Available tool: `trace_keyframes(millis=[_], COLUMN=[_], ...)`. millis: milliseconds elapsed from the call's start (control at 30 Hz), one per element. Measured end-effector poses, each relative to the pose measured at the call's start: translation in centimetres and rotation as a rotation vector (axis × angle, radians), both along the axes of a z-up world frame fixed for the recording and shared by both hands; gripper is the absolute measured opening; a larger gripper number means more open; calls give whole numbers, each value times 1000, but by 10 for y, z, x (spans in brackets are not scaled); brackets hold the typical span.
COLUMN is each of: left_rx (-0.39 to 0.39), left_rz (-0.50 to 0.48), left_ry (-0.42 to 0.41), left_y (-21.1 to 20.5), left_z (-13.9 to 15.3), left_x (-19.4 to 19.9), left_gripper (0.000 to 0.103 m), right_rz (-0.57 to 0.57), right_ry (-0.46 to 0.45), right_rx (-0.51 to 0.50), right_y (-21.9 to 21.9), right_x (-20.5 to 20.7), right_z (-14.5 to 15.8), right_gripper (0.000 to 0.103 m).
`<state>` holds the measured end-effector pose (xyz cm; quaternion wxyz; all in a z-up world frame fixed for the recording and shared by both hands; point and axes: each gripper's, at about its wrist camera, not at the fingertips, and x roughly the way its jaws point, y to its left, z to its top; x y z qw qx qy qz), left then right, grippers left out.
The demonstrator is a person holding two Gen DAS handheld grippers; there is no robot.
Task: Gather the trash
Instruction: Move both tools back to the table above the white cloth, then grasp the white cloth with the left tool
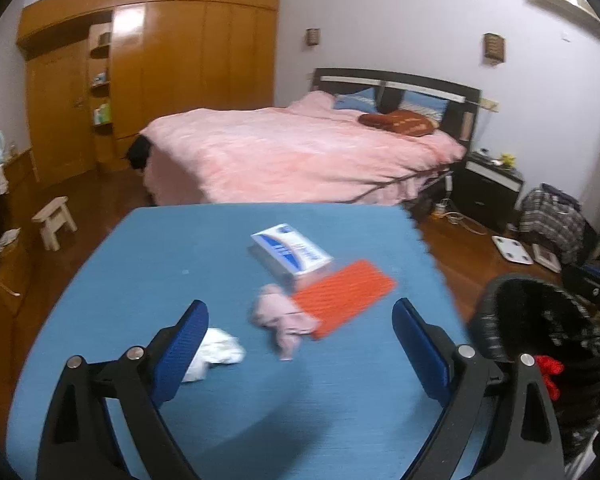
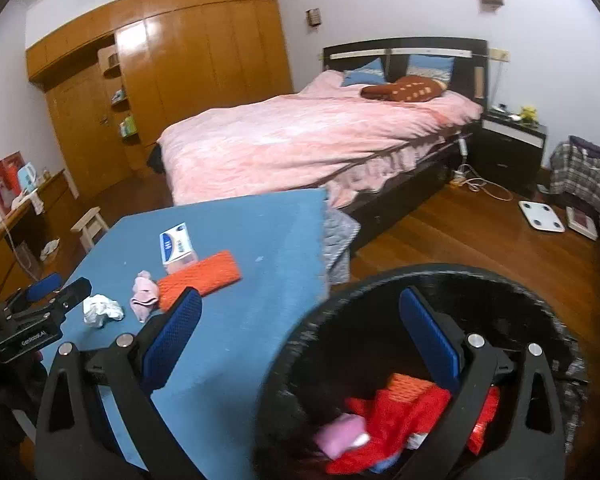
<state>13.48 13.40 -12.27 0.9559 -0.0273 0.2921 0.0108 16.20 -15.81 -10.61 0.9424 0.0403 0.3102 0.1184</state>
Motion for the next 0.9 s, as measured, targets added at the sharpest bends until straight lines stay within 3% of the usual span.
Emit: trace_keyframes(millis=[467,900], left_rx=[-7,-38], left_rz=[150,156], left_ry=[97,201], left_y=[75,86], left_z=[-52,-85], left_x=[19,45], left_gripper=[91,90], right_rz=[96,142], right_ry=[26,76], right_rx=[-24,-63], right_y=[78,113], right_x=[36,53], right_z=[-26,-57], right_gripper=[96,96])
